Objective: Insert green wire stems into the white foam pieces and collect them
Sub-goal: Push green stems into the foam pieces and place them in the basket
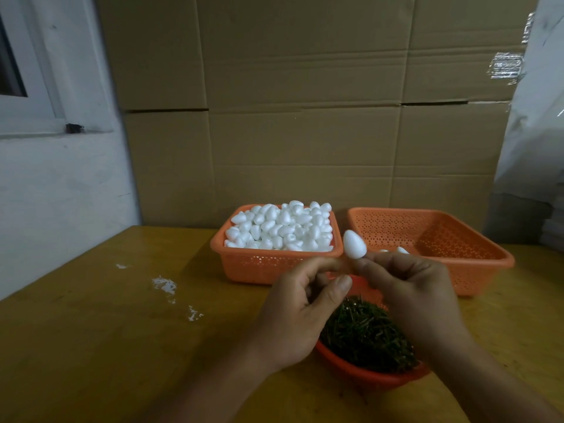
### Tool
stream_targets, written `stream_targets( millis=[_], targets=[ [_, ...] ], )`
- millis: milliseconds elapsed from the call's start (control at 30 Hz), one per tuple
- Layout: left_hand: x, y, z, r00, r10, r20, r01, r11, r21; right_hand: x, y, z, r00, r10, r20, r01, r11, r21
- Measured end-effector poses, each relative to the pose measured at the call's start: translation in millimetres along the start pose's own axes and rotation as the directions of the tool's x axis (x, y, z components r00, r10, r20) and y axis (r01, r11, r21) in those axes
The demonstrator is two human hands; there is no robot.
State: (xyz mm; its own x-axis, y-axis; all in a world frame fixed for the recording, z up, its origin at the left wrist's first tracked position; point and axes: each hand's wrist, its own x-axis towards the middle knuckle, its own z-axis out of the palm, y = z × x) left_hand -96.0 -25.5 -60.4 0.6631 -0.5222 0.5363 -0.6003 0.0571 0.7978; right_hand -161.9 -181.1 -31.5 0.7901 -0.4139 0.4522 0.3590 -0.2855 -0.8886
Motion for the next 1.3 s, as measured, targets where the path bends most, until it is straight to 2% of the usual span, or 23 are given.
stream_targets(
  millis=[100,200,300,400,533,633,800,1067,1167,1300],
  targets=[
    [-1,-5,0,1.0,-0.026,-0.017,0.027,0.998,0.052,30,12,-21,0.991,0.028,-0.13,-0.055,0.976,-0.209],
    [-2,-7,1,1.0,-0.021,-0.002,0.021,0.998,0.065,66,29,-44,0.978,0.053,-0.201,-0.135,0.898,-0.419],
    [-3,-7,2,1.0,-0.012,0.008,0.012,0.997,0.079,95,40,-61,0.975,0.143,-0.169,-0.218,0.763,-0.608],
    [-5,-7,3,1.0,-0.016,0.02,0.014,0.995,0.094,117,51,-69,0.959,0.229,-0.167,-0.271,0.573,-0.773],
    [-4,-7,2,1.0,-0.018,0.023,0.016,0.995,0.1,138,58,-70,0.941,0.279,-0.191,-0.292,0.386,-0.875],
    [-5,-7,3,0.999,-0.023,0.028,0.02,0.995,0.1,146,64,-68,0.932,0.283,-0.228,-0.314,0.308,-0.898],
    [-6,-6,4,0.999,-0.024,0.046,0.02,0.995,0.095,151,73,-67,0.909,0.327,-0.259,-0.347,0.246,-0.905],
    [-6,-2,3,0.999,-0.009,0.039,0.005,0.993,0.115,148,72,-71,0.894,0.355,-0.275,-0.378,0.266,-0.887],
    [-6,-3,3,0.998,-0.009,0.062,0.002,0.993,0.117,145,70,-74,0.91,0.336,-0.242,-0.348,0.307,-0.886],
    [-6,-5,4,0.998,0.004,0.067,-0.013,0.991,0.132,133,60,-75,0.938,0.254,-0.237,-0.329,0.431,-0.84]
  ],
)
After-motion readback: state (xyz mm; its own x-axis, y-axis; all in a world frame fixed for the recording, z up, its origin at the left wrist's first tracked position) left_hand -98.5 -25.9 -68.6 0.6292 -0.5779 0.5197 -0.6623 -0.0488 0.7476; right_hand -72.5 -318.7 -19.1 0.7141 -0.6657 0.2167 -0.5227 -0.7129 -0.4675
